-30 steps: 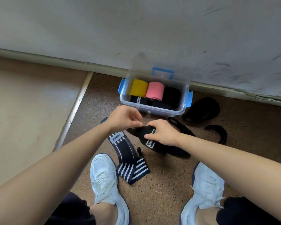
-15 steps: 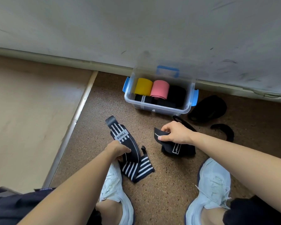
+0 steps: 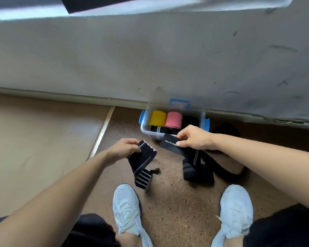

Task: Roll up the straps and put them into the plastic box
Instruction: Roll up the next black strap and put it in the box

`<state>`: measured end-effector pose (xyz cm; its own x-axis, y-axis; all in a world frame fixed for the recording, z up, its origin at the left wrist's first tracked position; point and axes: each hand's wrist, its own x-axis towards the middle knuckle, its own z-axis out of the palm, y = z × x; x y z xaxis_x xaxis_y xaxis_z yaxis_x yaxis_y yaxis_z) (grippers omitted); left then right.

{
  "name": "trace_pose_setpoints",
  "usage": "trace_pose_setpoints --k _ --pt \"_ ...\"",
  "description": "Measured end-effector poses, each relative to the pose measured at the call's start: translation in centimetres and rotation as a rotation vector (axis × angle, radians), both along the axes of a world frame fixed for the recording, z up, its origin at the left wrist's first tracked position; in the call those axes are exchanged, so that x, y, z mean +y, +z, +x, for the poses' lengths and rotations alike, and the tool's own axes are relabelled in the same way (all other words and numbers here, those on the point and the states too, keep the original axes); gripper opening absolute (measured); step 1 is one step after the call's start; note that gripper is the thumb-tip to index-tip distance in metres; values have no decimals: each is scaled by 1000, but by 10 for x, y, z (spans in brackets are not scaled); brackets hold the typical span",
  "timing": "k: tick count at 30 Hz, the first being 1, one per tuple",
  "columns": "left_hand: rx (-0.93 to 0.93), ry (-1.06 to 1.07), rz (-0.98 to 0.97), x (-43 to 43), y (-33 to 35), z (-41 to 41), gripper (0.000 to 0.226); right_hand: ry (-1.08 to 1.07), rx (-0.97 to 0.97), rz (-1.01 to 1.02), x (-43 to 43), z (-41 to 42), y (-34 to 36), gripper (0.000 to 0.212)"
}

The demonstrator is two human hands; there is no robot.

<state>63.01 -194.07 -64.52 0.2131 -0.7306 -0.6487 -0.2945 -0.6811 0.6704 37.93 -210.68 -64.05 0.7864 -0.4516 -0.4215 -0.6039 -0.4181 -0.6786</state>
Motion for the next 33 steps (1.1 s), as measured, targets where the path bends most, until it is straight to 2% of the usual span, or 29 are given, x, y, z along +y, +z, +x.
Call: trace_pose_setpoints --k 7,12,15,18,21,24,26,28,29,33 --pt "14 -283 -241 -16 134 -11 9 16 -243 41 -6 -19 114 35" --pt "39 -431 -340 -23 192 -34 9 -90 -445 435 2 -32 165 36" --pt "21 -501 -432 -31 210 -52 18 -131 -503 585 13 -35 174 56" --pt "58 -536 -511 -39 216 -66 32 -171 -574 722 23 -39 175 46" --pt "73 -417 -559 -44 210 -77 23 -204 -619 745 28 -43 170 43" --pt "-217 -281 -628 -50 199 -76 26 -299 -679 740 26 -49 168 34" --pt "-284 -70 -695 -52 195 -72 22 -383 -714 737 21 -55 170 24" --pt "-224 157 -688 -50 194 -67 13 -444 -756 730 15 -59 170 21" --pt "-167 215 -640 -48 193 -66 16 -463 -772 726 14 -60 169 22" --pt "58 230 -293 -38 190 -78 34 -478 -789 696 12 -59 159 33"
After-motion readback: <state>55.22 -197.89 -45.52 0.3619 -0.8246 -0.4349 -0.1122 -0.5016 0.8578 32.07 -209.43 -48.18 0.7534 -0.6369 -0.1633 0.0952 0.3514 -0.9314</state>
